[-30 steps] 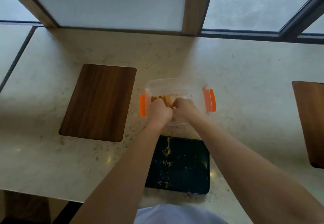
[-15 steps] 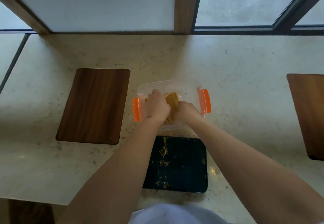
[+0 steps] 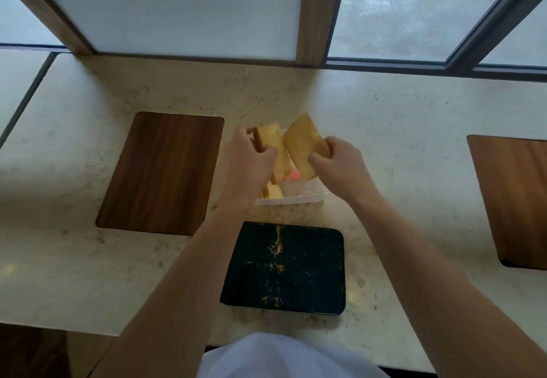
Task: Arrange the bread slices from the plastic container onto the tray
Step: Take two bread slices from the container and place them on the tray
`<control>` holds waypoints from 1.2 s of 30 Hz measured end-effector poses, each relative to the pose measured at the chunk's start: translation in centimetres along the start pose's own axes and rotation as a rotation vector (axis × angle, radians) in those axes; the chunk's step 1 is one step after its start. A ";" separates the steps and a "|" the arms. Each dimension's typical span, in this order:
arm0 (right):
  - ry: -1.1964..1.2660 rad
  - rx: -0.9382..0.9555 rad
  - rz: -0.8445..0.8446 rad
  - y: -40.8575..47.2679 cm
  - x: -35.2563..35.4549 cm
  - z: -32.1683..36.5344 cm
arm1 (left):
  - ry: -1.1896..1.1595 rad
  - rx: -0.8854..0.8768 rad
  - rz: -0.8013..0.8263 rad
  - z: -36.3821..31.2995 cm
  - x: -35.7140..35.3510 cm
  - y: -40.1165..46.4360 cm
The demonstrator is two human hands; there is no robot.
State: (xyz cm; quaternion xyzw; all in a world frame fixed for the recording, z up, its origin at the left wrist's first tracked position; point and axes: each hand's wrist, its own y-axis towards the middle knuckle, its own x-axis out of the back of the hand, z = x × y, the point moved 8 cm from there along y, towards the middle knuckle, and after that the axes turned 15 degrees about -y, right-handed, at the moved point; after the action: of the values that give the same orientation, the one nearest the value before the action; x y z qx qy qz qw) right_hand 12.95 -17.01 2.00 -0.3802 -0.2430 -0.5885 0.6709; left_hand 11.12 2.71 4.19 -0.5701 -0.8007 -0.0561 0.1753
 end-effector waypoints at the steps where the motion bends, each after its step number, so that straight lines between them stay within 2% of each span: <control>1: 0.088 -0.009 -0.010 -1.7 0.8 0.1 | -0.026 -0.041 -0.009 -0.6 1.7 -1.1; 3: 0.283 -0.044 0.054 -5.3 0.8 -0.2 | -0.092 -0.053 -0.022 -0.4 5.0 -3.6; 5: 0.470 -0.095 0.172 -8.6 -1.1 -1.2 | -0.189 0.069 0.007 2.2 7.3 -6.3; 7: 0.550 -0.179 0.294 -11.4 -4.0 -2.8 | -0.232 0.219 0.041 5.9 8.6 -8.8; 14: 0.211 -0.333 0.548 -17.1 -13.5 -8.2 | -0.178 0.550 0.041 17.9 11.7 -15.8; 18: -0.059 -0.279 0.547 -16.1 -15.5 -7.8 | -0.199 0.608 0.034 19.6 12.4 -16.9; 21: -0.228 -0.166 0.493 -14.0 -16.1 -6.1 | -0.207 0.627 -0.011 20.0 13.6 -16.8; 28: -0.596 0.316 0.136 -10.9 -17.4 0.1 | -0.323 0.661 -0.027 20.0 15.2 -15.8; 32: -0.772 0.409 0.261 -11.3 -20.7 0.0 | -0.372 0.694 -0.032 20.7 15.4 -15.8; 36: -0.758 0.369 0.288 -11.9 -21.5 -1.2 | -0.405 0.717 -0.044 21.3 15.3 -15.6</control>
State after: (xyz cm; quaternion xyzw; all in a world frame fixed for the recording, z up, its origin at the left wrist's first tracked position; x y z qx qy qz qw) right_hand -2.84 -5.17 -12.72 -0.4731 -0.5174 -0.2547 0.6661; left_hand -12.49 17.23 -8.69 -0.4551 -0.7998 0.3360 0.2006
